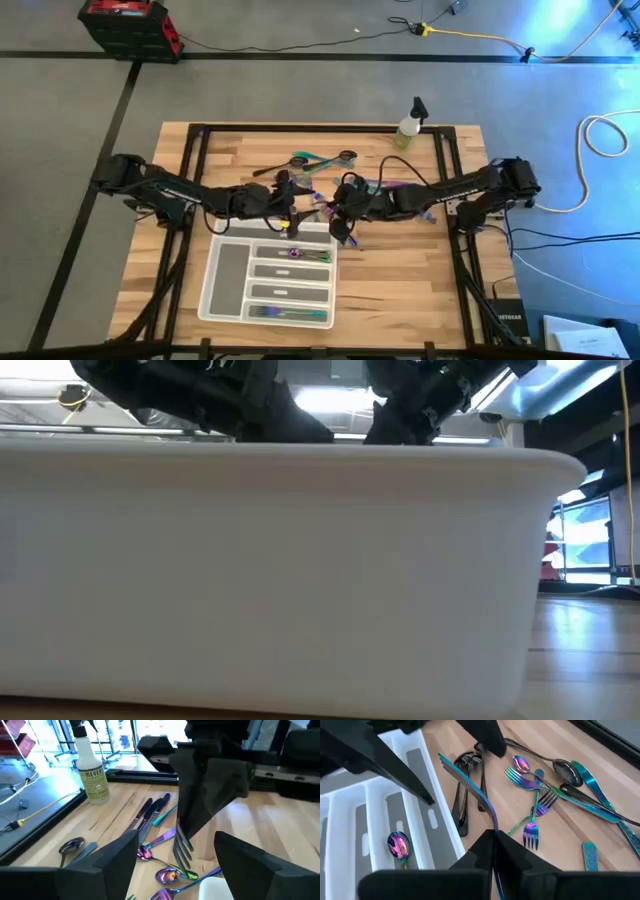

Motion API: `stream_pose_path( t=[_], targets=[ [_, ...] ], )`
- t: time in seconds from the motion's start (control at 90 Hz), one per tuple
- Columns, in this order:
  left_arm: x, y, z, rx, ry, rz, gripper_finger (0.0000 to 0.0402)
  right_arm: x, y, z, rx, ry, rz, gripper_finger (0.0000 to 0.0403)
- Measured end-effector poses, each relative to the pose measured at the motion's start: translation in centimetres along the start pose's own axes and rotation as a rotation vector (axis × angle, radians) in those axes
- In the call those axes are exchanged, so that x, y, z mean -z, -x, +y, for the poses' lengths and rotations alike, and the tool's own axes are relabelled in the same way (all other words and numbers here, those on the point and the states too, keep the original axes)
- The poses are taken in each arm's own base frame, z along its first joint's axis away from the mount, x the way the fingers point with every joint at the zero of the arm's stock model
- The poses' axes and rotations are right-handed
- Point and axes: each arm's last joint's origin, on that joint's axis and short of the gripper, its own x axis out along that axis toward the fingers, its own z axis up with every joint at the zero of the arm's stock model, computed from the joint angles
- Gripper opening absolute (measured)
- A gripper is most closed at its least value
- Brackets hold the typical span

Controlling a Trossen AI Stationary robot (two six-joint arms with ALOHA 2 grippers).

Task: Sort silverware
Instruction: Put the blue fork into the white silverware tray

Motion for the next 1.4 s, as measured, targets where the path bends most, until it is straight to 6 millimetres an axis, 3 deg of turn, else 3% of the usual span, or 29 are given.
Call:
stream_pose_path(
  t=[0.356, 1.211, 1.4],
  targets=[
    [-0.02, 0.00, 0.04, -0.019, -0.027, -0.001, 0.0239, -0.10, 0.00, 0.03, -0.003, -0.004, -0.009, 0.0000],
    [-0.33, 0.02, 0.04, -0.014, -0.041, -0.033, 0.0099, -0.51, 0.01, 0.16, -0.005, -0.013, -0.055, 0.0000],
    [-0.30, 0.02, 0.03, -0.013, -0.046, -0.031, 0.0052, -0.52, 0.01, 0.15, 0.000, -0.013, -0.058, 0.0000]
  ],
)
